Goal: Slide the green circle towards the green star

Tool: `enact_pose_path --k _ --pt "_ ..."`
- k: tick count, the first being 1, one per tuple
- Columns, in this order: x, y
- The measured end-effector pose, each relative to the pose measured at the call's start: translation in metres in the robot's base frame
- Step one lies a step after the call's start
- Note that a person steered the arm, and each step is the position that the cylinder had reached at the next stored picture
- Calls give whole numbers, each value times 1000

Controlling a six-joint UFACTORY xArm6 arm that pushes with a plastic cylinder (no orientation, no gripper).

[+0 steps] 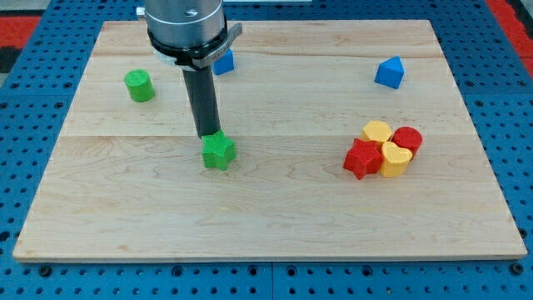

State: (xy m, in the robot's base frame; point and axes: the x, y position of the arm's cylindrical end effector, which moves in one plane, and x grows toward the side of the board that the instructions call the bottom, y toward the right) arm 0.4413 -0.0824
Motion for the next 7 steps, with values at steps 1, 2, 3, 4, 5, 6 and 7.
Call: enact_pose_path --k 1,2,3,4,5,6,7 --pt "0 -7" --pt "0 -36" --pt "0 -84" --pt "0 -132" --pt "-7 -184" --pt "-43 -222" --pt "-98 -219"
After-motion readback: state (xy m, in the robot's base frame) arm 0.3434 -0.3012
